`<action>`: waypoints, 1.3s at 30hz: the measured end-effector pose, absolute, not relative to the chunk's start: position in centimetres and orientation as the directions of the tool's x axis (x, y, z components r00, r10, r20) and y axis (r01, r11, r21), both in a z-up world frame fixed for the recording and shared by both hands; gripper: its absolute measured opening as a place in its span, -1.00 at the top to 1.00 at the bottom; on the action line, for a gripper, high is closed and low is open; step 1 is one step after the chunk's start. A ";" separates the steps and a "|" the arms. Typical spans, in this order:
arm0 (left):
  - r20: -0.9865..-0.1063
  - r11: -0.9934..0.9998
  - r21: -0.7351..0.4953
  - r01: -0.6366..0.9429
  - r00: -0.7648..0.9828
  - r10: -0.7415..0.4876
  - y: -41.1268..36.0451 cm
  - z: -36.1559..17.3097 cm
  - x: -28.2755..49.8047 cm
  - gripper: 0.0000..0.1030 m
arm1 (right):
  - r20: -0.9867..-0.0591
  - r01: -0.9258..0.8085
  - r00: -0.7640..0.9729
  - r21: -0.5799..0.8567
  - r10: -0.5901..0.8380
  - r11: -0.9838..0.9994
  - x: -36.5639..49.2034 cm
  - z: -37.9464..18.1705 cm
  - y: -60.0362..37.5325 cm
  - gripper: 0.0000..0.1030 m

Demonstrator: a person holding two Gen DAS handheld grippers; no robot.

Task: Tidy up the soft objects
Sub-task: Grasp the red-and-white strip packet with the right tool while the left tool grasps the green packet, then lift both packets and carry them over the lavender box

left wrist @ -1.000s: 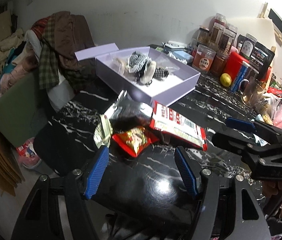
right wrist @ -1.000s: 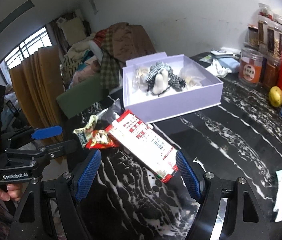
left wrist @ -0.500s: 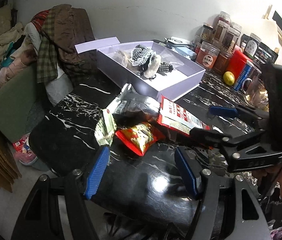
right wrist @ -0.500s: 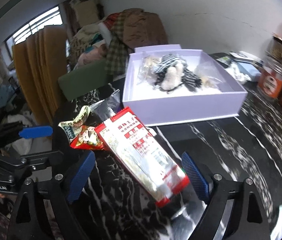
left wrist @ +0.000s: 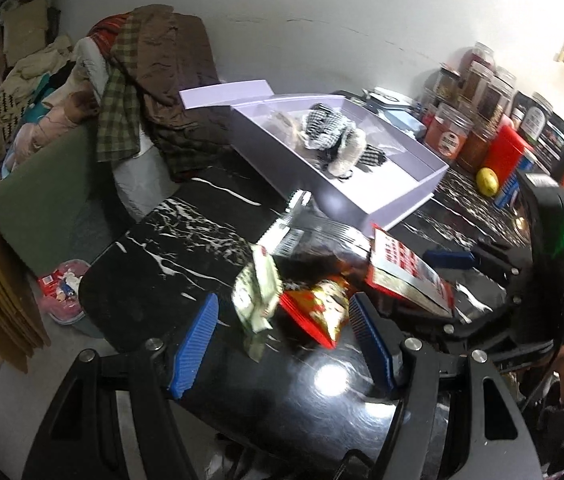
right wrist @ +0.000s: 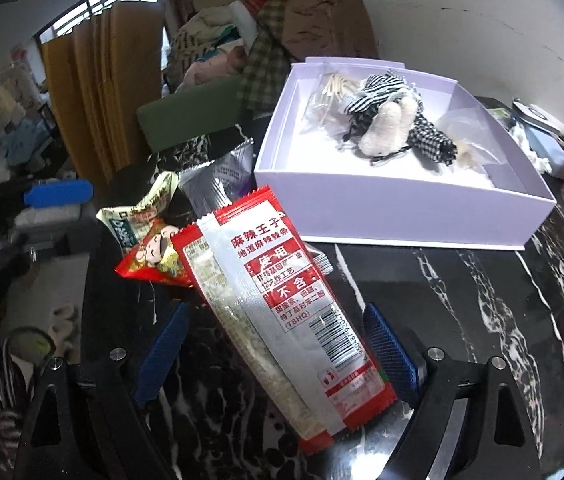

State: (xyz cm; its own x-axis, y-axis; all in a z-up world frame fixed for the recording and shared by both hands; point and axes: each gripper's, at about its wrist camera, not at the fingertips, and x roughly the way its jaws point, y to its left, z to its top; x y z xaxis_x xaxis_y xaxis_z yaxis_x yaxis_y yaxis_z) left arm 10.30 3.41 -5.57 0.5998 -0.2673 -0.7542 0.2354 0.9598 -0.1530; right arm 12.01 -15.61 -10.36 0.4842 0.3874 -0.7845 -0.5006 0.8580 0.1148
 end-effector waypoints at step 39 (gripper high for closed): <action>-0.821 0.978 -0.048 0.205 0.549 -0.155 1.8 -10.4 12.1 0.05 | -0.739 -0.292 0.521 0.316 0.427 0.903 7.7 -10.0 -21.1 0.00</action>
State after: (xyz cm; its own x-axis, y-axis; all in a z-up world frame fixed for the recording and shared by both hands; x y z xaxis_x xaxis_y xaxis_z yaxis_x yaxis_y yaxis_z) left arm 12.14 1.82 -10.44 0.5489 -0.1553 -0.8214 0.2054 0.9775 -0.0476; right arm 7.66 -21.07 -9.98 0.5210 0.4273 -0.7389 -0.2921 0.9027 0.3160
